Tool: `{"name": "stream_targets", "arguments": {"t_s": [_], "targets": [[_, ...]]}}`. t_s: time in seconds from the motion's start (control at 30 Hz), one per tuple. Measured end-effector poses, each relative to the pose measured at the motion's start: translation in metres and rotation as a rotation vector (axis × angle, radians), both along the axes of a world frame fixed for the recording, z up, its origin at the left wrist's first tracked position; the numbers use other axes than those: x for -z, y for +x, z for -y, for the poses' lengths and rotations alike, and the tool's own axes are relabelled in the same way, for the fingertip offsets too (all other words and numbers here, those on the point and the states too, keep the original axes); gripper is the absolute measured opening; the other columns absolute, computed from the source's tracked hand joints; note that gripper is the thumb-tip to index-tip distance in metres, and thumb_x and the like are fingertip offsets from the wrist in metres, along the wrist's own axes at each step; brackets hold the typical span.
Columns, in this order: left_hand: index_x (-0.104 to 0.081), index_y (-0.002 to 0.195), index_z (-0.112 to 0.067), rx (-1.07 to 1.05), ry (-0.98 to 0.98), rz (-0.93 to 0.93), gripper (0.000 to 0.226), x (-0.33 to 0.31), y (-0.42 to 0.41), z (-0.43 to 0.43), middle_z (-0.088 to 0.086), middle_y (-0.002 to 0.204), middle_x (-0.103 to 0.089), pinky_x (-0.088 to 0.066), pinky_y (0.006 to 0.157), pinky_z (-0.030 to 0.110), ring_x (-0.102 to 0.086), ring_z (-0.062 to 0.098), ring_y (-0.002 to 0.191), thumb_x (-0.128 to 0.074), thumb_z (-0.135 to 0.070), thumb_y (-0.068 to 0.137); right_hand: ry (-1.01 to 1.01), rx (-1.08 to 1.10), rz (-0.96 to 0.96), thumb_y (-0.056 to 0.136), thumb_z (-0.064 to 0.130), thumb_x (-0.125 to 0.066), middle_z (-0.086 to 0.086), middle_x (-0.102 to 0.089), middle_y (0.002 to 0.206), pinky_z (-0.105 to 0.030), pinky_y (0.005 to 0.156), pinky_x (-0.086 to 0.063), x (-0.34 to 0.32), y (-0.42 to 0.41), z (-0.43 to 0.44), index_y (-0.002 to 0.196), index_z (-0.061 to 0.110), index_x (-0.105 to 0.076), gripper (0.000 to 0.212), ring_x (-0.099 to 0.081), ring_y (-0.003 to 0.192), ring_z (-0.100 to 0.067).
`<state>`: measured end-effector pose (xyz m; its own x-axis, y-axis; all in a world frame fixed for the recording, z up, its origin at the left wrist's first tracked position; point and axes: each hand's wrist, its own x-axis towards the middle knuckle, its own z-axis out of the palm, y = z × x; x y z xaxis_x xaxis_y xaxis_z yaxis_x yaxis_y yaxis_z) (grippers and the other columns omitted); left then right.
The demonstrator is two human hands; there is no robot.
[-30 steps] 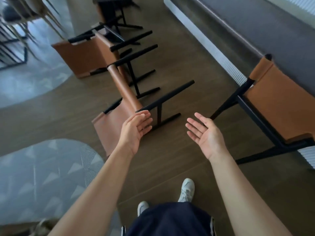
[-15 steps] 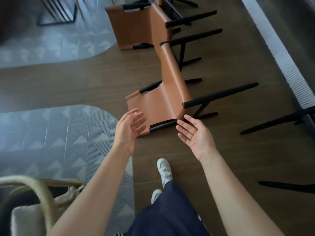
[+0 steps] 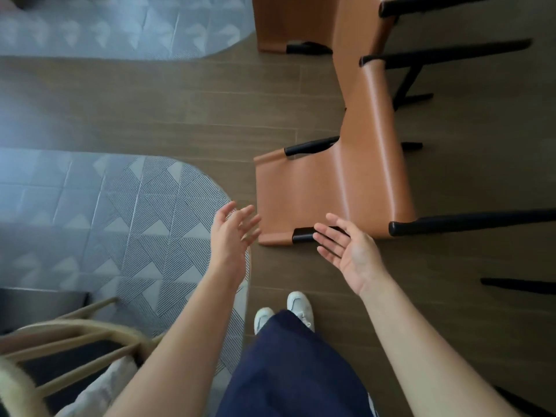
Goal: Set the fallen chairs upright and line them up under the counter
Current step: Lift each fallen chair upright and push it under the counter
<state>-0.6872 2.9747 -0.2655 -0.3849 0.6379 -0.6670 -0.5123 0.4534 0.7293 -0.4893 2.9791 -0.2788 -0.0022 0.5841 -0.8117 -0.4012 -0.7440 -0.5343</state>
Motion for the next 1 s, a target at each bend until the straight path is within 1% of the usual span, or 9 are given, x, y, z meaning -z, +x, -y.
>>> {"name": "stream_targets", "arguments": {"t_s": [0.1, 0.2, 0.33, 0.43, 0.57, 0.67, 0.73, 0.83, 1.0], "targets": [[-0.04, 0.129, -0.015, -0.041, -0.053, -0.017, 0.037, 0.04, -0.017, -0.009, 0.01, 0.11, -0.064, -0.055, 0.078, 0.036, -0.068, 0.024, 0.091, -0.052, -0.005, 0.095, -0.029, 0.026, 0.013, 0.097, 0.027, -0.053, -0.009, -0.076, 0.101, -0.032, 0.076, -0.056, 0.035, -0.006, -0.012, 0.112, 0.018, -0.067, 0.022, -0.074, 0.092, -0.02], [-0.042, 0.131, -0.011, -0.005, -0.15, -0.032, 0.038, 0.086, -0.032, -0.012, 0.012, 0.115, -0.063, -0.053, 0.084, 0.04, -0.067, 0.027, 0.098, -0.052, -0.004, 0.095, -0.091, 0.093, 0.016, 0.098, 0.028, -0.049, -0.009, -0.076, 0.103, -0.032, 0.076, -0.055, 0.075, -0.01, -0.017, 0.112, 0.018, -0.067, 0.024, -0.074, 0.091, -0.019], [-0.055, 0.12, -0.01, 0.079, -0.187, -0.028, 0.028, 0.146, -0.049, -0.022, 0.011, 0.111, -0.067, -0.054, 0.084, 0.04, -0.068, 0.025, 0.097, -0.055, -0.007, 0.092, -0.145, 0.079, 0.04, 0.1, 0.029, -0.046, -0.008, -0.076, 0.103, -0.032, 0.075, -0.055, 0.133, -0.028, -0.02, 0.113, 0.018, -0.066, 0.026, -0.073, 0.092, -0.019], [-0.059, 0.109, -0.014, 0.12, -0.185, -0.008, 0.017, 0.198, -0.056, -0.035, 0.008, 0.105, -0.07, -0.054, 0.081, 0.037, -0.07, 0.022, 0.094, -0.053, -0.01, 0.094, -0.173, 0.035, 0.066, 0.099, 0.029, -0.05, -0.006, -0.077, 0.098, -0.032, 0.073, -0.056, 0.183, -0.05, -0.028, 0.11, 0.018, -0.067, 0.023, -0.074, 0.087, -0.017], [-0.06, 0.11, -0.011, 0.127, -0.201, 0.0, 0.018, 0.282, -0.061, -0.05, 0.006, 0.098, -0.07, -0.052, 0.081, 0.035, -0.068, 0.02, 0.092, -0.051, -0.011, 0.095, -0.204, -0.027, 0.072, 0.098, 0.026, -0.053, -0.006, -0.077, 0.098, -0.031, 0.073, -0.056, 0.266, -0.077, -0.04, 0.108, 0.018, -0.067, 0.019, -0.073, 0.09, -0.019], [-0.061, 0.108, -0.012, 0.163, -0.207, -0.024, 0.017, 0.342, -0.063, -0.059, 0.003, 0.094, -0.069, -0.051, 0.077, 0.032, -0.066, 0.018, 0.091, -0.053, -0.009, 0.093, -0.229, -0.053, 0.065, 0.098, 0.024, -0.053, -0.007, -0.076, 0.1, -0.032, 0.075, -0.055, 0.326, -0.089, -0.049, 0.105, 0.017, -0.068, 0.017, -0.071, 0.093, -0.022], [-0.06, 0.109, -0.011, 0.181, -0.222, -0.047, 0.018, 0.385, -0.065, -0.064, 0.004, 0.096, -0.067, -0.049, 0.076, 0.03, -0.064, 0.018, 0.092, -0.054, -0.008, 0.093, -0.252, -0.046, 0.049, 0.099, 0.023, -0.051, -0.007, -0.076, 0.098, -0.032, 0.073, -0.055, 0.368, -0.095, -0.052, 0.104, 0.018, -0.067, 0.017, -0.071, 0.09, -0.021], [-0.059, 0.116, -0.006, 0.225, -0.239, -0.101, 0.023, 0.442, -0.068, -0.074, 0.006, 0.097, -0.065, -0.049, 0.082, 0.031, -0.061, 0.019, 0.095, -0.055, -0.009, 0.093, -0.308, -0.01, 0.004, 0.101, 0.022, -0.047, -0.009, -0.075, 0.098, -0.031, 0.069, -0.053, 0.42, -0.099, -0.052, 0.104, 0.014, -0.065, 0.02, -0.071, 0.085, -0.02], [-0.056, 0.126, -0.01, 0.317, -0.279, -0.191, 0.034, 0.532, -0.065, -0.089, 0.009, 0.118, -0.062, -0.046, 0.094, 0.034, -0.058, 0.02, 0.108, -0.059, -0.016, 0.093, -0.455, 0.034, -0.034, 0.102, 0.023, -0.047, -0.012, -0.073, 0.101, -0.034, 0.071, -0.051, 0.497, -0.111, -0.041, 0.113, 0.008, -0.063, 0.025, -0.067, 0.094, -0.024]]}}
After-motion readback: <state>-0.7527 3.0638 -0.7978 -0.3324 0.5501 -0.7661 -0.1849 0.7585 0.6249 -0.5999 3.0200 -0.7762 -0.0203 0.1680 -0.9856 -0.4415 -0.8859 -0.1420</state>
